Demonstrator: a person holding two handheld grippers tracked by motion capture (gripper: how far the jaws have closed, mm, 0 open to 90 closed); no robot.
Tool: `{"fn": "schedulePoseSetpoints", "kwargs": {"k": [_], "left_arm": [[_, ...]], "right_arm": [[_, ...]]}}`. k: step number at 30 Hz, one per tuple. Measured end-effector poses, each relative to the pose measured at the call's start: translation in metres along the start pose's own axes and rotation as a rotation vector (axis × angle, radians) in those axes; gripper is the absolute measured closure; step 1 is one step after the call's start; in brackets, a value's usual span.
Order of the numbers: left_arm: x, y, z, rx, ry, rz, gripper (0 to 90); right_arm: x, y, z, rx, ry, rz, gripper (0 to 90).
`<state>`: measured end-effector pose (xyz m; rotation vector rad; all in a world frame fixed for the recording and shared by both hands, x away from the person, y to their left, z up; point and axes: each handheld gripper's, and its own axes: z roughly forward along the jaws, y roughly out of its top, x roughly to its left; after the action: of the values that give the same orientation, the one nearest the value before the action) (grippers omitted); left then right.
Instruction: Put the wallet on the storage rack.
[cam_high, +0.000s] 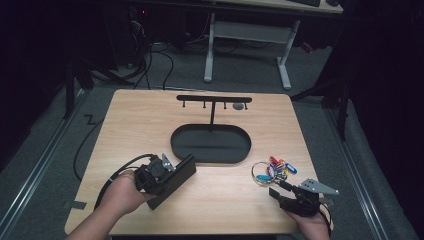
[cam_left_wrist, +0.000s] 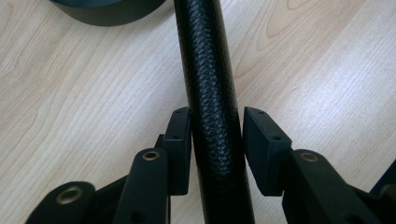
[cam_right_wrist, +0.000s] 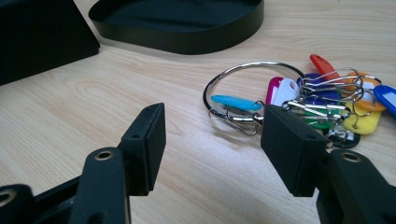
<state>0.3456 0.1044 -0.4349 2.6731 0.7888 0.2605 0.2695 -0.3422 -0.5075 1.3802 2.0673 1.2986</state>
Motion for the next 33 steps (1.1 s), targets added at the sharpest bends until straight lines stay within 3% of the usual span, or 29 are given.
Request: {"fn": "schedulePoseSetpoints", "kwargs": {"k": [4,13,17,25,33], "left_arm": [[0.001,-0.001,0.000,0.000,-0.010,0.004,68.2],[-0.005,0.007,-0.001,0.053,0.017,0.093,72.9],[-0.006,0.008,-0.001,0.055,0.034,0.110,73.5],[-0.007,0.007,-0.006,0.026,0.080,0.133,74.2],[-0.013,0.009,-0.013,-0.037,0.115,0.202,74.2]], "right_arm": [[0.000,0.001,0.004,0.010,0.010,-0.007,40.7],[0.001,0.002,0.003,0.006,0.009,-0.007,40.7],[0.001,0.002,0.004,0.010,0.010,-0.004,40.7],[0.001,0.002,0.003,0.004,0.009,-0.001,40.8],[0.001,0.001,0.001,0.003,0.007,-0.002,40.9]]}}
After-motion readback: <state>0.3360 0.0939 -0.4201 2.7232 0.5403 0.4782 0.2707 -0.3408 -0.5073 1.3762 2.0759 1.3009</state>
